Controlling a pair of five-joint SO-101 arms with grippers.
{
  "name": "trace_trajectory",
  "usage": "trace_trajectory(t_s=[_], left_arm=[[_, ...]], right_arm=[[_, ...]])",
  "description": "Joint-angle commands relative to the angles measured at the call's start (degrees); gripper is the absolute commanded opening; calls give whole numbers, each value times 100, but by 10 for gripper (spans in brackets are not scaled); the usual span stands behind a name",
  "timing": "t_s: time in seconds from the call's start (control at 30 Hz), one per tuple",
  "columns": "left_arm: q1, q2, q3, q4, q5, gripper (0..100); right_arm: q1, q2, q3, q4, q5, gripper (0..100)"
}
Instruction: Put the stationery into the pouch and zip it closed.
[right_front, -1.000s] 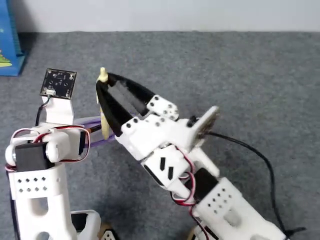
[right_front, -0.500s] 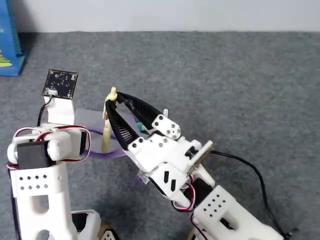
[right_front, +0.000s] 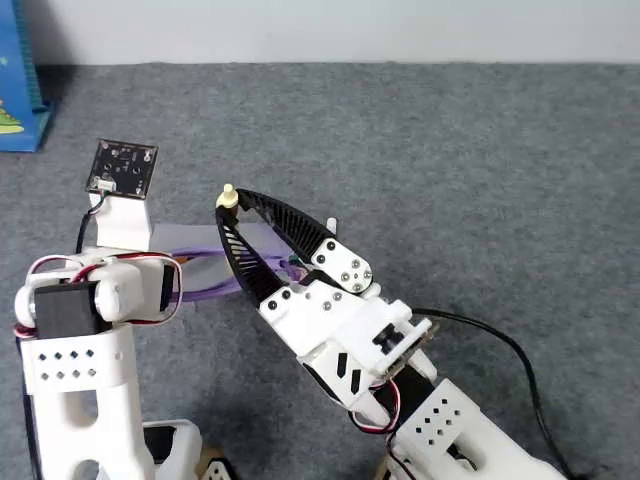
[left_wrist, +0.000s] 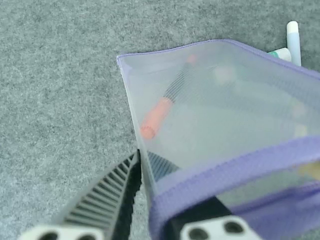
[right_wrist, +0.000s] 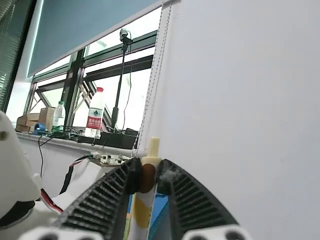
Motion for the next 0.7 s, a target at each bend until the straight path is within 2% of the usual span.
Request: trace_trajectory(t_s=[0.0, 0.27, 0.33, 0.5, 0.67], left_arm=[[53, 9, -286, 44, 53, 11], [44, 9, -259, 35, 53, 11], [44, 9, -259, 35, 53, 11], [26, 18, -251, 44, 53, 11], [26, 18, -251, 53, 53, 11]], right_arm=[[-31, -154, 53, 13, 70, 7], [-268, -224, 580, 637, 70, 12], [-277, -233, 571, 831, 70, 48], [-286, -233, 413, 1534, 79, 209], [-242, -347, -185, 2844, 79, 198]])
